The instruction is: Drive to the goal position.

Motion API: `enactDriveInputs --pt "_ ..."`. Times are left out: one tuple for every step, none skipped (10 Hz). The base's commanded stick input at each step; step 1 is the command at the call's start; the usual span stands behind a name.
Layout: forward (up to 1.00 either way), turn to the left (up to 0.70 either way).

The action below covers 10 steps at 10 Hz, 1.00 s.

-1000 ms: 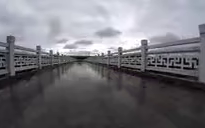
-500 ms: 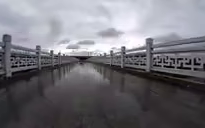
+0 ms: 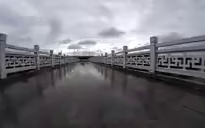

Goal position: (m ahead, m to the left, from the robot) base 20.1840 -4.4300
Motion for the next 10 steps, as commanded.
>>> enactDriveInputs --pt "0.53 0.06" --pt "0.53 0.0" --pt "0.53 0.0" --pt "0.53 0.0" --pt "0.53 0.0" --pt "0.53 0.0" --pt "0.45 0.0" --pt "0.4 0.0" --pt "0.4 0.0" --pt "0.4 0.0"
